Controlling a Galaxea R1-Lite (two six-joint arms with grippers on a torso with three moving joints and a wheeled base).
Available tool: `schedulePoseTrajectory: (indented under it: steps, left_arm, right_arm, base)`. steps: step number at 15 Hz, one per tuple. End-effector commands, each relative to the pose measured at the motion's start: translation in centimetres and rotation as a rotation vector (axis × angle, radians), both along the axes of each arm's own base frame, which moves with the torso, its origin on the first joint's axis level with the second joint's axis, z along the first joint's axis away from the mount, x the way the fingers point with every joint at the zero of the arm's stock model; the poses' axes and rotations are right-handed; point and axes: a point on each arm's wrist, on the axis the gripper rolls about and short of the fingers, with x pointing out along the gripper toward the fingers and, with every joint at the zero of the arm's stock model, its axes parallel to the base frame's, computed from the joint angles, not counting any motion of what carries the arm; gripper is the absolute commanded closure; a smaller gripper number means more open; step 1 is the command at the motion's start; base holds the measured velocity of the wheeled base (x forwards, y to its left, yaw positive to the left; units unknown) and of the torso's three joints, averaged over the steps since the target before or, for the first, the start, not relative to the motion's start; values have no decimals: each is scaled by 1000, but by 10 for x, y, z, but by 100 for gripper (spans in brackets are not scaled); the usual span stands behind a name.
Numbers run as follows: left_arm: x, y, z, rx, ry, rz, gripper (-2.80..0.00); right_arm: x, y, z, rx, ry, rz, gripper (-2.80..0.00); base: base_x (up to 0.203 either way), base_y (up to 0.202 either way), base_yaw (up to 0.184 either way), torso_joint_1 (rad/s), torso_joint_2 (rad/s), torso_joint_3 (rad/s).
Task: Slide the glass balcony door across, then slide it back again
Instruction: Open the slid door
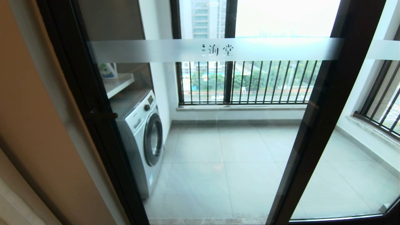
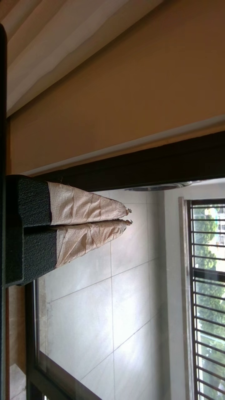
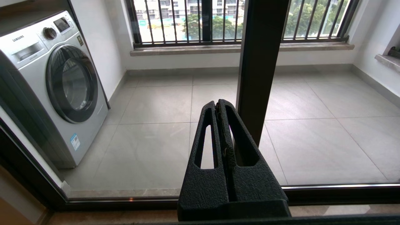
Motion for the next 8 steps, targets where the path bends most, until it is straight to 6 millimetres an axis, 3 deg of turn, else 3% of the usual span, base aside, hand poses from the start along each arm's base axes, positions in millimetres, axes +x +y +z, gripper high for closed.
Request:
schedulePoseTrajectory:
  steps: [1,8]
  left_arm:
    - [0,0,0,0,3,0,0]
    - [0,0,0,5,2,0,0]
  right_arm:
    - [1,0,-3,-1,12,0,0]
    - [1,0,-3,-1,10,0,0]
  base:
    - [0,0,0,0,0,0]
    - [0,0,0,0,0,0]
